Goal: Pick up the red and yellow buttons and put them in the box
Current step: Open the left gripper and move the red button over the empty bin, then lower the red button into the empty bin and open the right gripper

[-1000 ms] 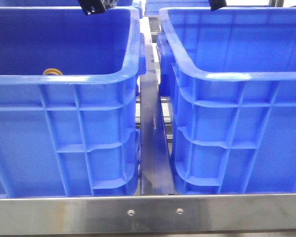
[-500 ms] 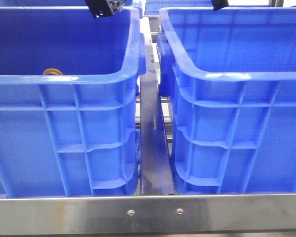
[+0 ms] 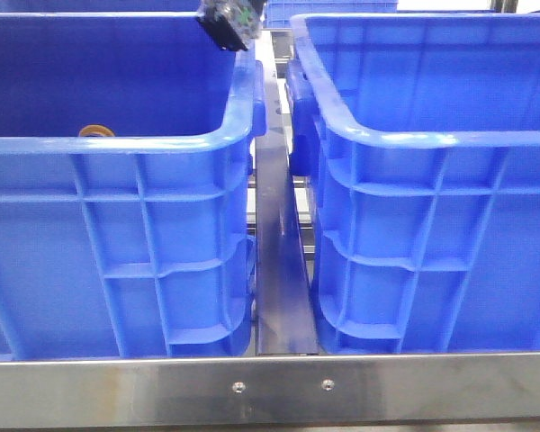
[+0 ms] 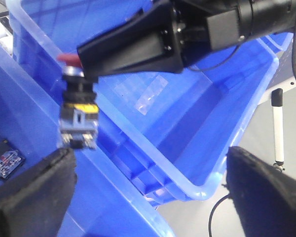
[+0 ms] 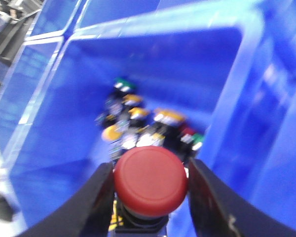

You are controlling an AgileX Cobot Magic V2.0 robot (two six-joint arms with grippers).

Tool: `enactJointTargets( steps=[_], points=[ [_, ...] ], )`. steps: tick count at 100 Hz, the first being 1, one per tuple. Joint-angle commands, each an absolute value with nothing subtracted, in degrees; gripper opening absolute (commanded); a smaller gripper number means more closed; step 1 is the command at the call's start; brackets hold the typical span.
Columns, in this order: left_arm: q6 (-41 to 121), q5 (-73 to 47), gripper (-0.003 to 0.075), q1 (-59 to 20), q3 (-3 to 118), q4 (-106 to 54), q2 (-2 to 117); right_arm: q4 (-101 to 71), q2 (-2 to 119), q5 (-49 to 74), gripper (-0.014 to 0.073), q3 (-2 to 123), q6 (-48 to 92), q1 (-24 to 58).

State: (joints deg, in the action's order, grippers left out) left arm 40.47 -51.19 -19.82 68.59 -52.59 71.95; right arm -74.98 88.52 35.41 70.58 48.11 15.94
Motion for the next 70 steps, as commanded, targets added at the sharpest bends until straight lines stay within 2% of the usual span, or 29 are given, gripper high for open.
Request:
enactJointTargets(
  steps=[1,24,37,70],
  points=[
    [40.73,-49.85,0.0585,-20.31,70.52,-55.92,70.26,-78.41,85.1,32.89,0.0097,72.59,51.56,14.55],
    [40.73,-50.19,0.0585,-20.31,70.52,-55.92,70.26,-78.28,82.12,32.17,0.0097,72.48,52.64,5.56],
    [40.73,-50.19,0.0585,-20.31,70.52,-55.92,70.26,-77.55,82.12,31.64,0.0097,72.24,58.14,1.02],
    [40.73,-50.19,0.0585,-20.31,70.52,-56.02,70.26,-78.11,83.32,14.05,0.0097,65.2,76.85,1.14]
  ],
)
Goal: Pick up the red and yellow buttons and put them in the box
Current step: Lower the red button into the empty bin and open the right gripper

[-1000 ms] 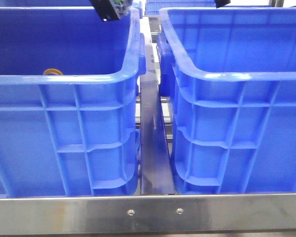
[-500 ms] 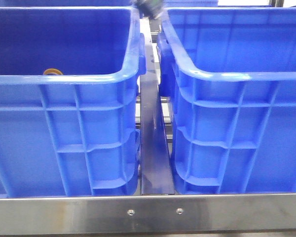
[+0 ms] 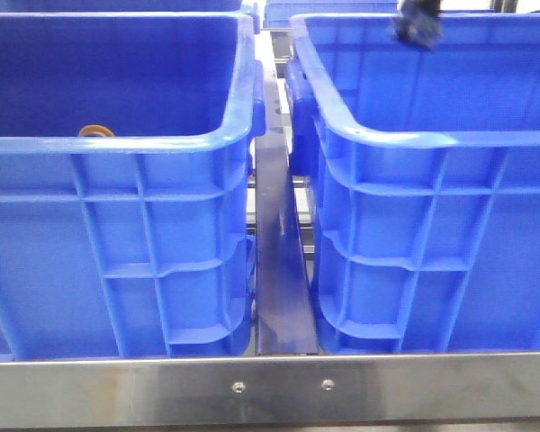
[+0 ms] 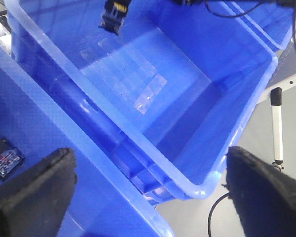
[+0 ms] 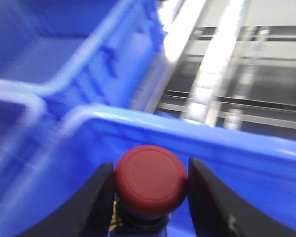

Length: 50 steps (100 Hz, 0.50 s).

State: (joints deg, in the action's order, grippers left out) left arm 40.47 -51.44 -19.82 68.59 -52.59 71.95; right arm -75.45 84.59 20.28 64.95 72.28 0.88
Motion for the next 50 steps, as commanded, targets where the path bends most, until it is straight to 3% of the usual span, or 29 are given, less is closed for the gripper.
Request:
enactJointTargets(
  steps=[1,50],
  points=[
    [40.73,-50.19,0.0585,-20.31,70.52,-56.02,70.26,-78.18,83.52,13.37,0.0097,65.14,77.24,1.22],
    [40.73,-50.08,0.0585,-20.31,70.52,-56.02,70.26,-78.78,96.1,5.73,0.0095,65.85,82.83,2.44]
  ],
)
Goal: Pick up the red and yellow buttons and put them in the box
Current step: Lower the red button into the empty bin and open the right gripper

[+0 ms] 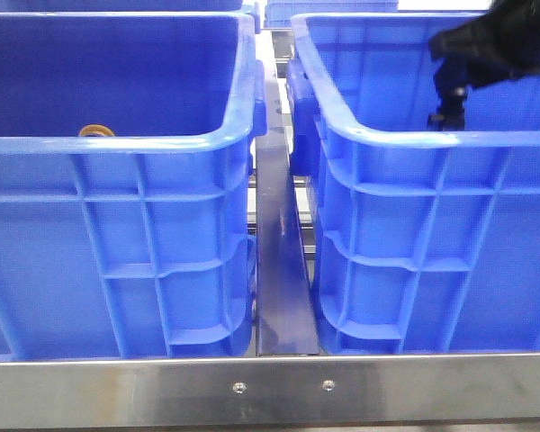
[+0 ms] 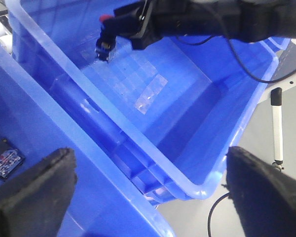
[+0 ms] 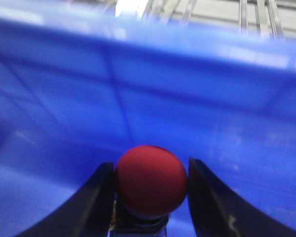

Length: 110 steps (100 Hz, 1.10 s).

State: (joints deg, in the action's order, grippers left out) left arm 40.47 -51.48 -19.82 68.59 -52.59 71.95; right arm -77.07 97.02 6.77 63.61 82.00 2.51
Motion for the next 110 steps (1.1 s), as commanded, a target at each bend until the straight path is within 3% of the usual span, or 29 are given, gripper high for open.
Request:
enactJointTargets(
  steps=[1,29,39,51,58,110],
  points=[
    [40.73,-50.08,0.0585,-20.31,70.52,-56.02,70.26,-78.91,96.26,5.73,0.0095,65.98,82.83,2.44],
    [40.73,-49.95,0.0585,-20.31,70.52,-56.02,70.26,-79.07,98.58,4.42,0.0119,66.81,82.83,2.44],
    [40.73,-49.95,0.0585,-20.31,70.52,-56.02,70.26,-79.07,98.58,4.3,0.0243,66.81,82.83,2.44],
    [40.73,-49.95,0.0585,-20.31,70.52,-56.13,70.26,-79.07,98.5,4.48,0.0464,66.81,82.83,2.44],
    [40.73,-50.11,0.0585,-20.31,70.52,-56.13,70.26,-79.07,98.18,4.74,0.0517,66.75,82.83,2.44],
    [40.73,-50.3,0.0585,-20.31,70.52,-56.13,70.26,-79.07,91.35,7.15,0.0514,65.15,82.77,2.44]
  ],
)
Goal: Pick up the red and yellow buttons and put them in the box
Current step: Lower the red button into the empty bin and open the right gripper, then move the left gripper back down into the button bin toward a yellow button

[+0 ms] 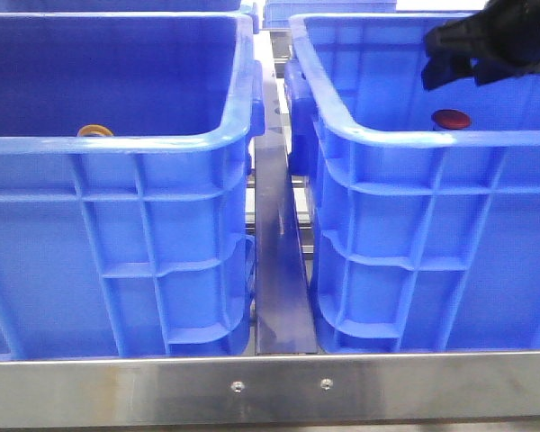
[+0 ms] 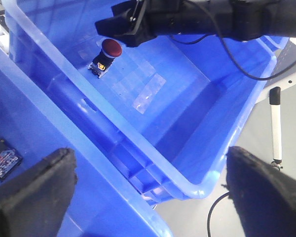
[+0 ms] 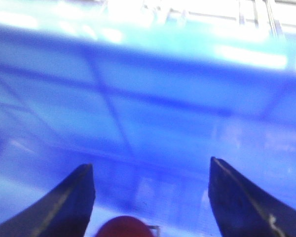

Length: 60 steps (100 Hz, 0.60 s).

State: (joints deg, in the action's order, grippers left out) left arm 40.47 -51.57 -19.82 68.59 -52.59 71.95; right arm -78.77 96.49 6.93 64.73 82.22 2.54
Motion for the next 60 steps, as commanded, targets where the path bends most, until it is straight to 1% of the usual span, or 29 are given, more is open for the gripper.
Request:
enactJointTargets(
  steps=[1,25,60],
  points=[
    [40.73,-50.3,0.0585,-20.31,70.52,-56.13,70.26,-79.07,91.08,7.05,0.0514,64.84,82.77,2.44],
    [40.73,-49.66,0.0585,-20.31,70.52,-55.04,70.26,-79.07,80.82,6.68,0.0514,56.88,82.77,2.44],
    [40.07,-48.15,0.0585,-20.31,70.52,-52.23,70.26,-79.07,62.81,7.31,0.0514,44.68,82.77,2.44]
  ],
)
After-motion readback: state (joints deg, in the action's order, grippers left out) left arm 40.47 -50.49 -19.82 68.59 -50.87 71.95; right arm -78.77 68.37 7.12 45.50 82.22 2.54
